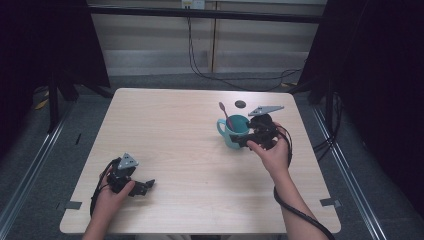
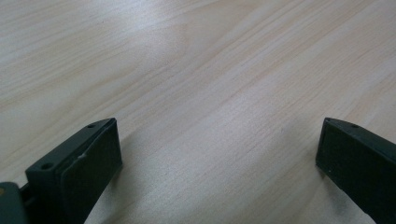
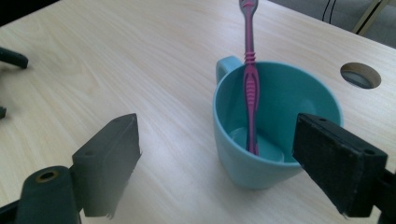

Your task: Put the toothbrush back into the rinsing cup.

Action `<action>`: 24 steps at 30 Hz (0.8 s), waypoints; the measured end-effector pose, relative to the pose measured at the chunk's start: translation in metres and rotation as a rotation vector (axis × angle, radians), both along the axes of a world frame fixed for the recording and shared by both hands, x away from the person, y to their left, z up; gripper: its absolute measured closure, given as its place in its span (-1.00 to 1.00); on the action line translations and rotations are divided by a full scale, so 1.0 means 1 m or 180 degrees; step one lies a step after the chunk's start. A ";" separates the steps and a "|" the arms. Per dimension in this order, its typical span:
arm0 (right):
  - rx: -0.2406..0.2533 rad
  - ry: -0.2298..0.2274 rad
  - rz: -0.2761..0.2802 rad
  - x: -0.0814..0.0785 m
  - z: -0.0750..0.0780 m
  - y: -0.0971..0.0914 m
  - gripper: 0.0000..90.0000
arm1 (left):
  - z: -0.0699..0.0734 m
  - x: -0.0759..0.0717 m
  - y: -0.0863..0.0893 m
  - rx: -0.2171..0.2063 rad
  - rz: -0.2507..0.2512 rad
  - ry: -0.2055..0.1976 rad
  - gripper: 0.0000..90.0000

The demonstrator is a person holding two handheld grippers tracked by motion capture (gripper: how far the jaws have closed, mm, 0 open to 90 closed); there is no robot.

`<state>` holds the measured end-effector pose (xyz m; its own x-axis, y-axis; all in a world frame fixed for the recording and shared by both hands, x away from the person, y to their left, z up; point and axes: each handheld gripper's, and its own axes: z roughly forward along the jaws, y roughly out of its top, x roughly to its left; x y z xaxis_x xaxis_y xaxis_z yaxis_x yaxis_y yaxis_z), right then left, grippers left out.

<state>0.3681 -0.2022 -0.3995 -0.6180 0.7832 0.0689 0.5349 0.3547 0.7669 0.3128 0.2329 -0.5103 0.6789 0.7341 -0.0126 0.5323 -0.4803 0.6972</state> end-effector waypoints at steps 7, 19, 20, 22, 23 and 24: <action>-0.0096 -0.0013 0.0111 -0.014 -0.003 -0.002 -0.68 | 0.000 0.000 0.000 0.0008 -0.0006 -0.0006 -1.00; -0.0162 -0.0025 0.0156 -0.034 -0.009 -0.016 -0.68 | 0.000 0.000 0.000 -0.0001 0.0000 0.0000 -1.00; -0.0156 -0.0038 0.0166 -0.036 -0.009 -0.017 -0.68 | 0.000 0.000 0.000 -0.0002 0.0001 0.0001 -1.00; -0.0131 -0.0038 0.0170 -0.038 -0.009 -0.018 -0.68 | 0.000 0.000 0.000 0.0000 0.0000 0.0000 -1.00; -0.0129 -0.0027 0.0186 -0.039 -0.010 -0.019 -0.68 | 0.000 0.000 0.000 0.0000 0.0000 0.0000 -1.00; -0.0149 -0.0029 0.0201 -0.041 -0.011 -0.019 -0.68 | 0.000 0.000 0.000 0.0010 -0.0006 -0.0006 -1.00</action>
